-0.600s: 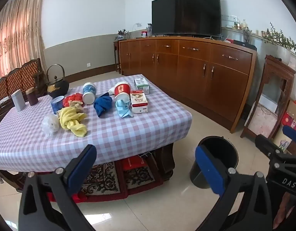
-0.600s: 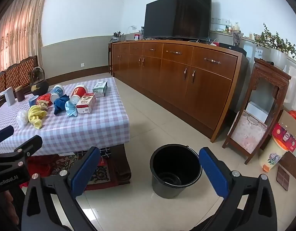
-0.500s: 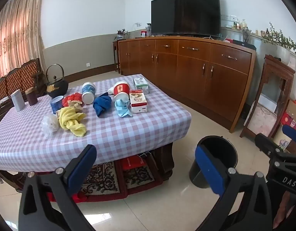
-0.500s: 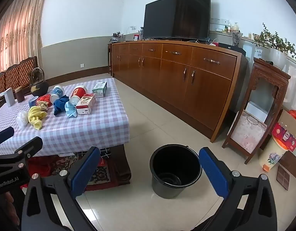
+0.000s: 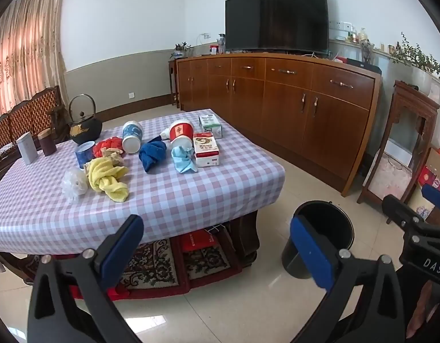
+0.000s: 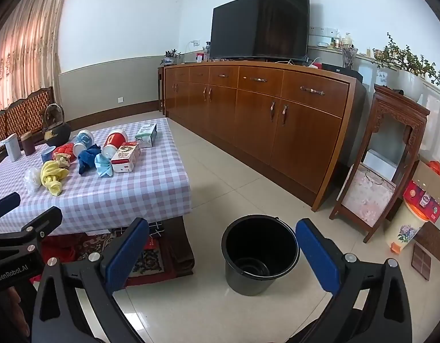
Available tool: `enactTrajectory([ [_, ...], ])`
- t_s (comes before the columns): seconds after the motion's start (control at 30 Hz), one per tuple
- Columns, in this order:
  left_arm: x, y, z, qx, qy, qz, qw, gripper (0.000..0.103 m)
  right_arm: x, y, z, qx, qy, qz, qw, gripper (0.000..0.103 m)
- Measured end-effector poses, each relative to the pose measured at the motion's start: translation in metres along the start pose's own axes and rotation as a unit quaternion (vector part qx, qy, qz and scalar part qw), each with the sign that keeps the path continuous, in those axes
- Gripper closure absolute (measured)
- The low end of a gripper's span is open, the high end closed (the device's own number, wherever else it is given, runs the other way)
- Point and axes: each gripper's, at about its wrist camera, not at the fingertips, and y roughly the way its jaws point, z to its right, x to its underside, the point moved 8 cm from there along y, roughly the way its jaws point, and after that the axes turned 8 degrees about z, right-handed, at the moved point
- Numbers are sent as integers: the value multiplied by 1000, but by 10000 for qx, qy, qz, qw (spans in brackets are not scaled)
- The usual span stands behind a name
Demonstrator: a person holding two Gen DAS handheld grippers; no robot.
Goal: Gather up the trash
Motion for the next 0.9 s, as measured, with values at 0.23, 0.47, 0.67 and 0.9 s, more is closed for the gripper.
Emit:
enactTrajectory([
  [0.23, 0, 1, -1, 16, 21, 4, 10000, 0, 0, -1, 1, 0, -4, 3, 10000, 0],
  [0.47, 1, 0, 1, -2, 25, 7, 10000, 0, -1, 1, 0, -9, 1, 12, 10000, 0],
  [0.67, 1, 0, 0, -6, 30, 6, 10000, 0, -2, 1, -1, -14, 0, 22, 10000, 0],
  [0.9, 1, 0, 0, -5, 23, 3, 10000, 0, -3, 1, -2, -6, -7, 35, 10000, 0],
])
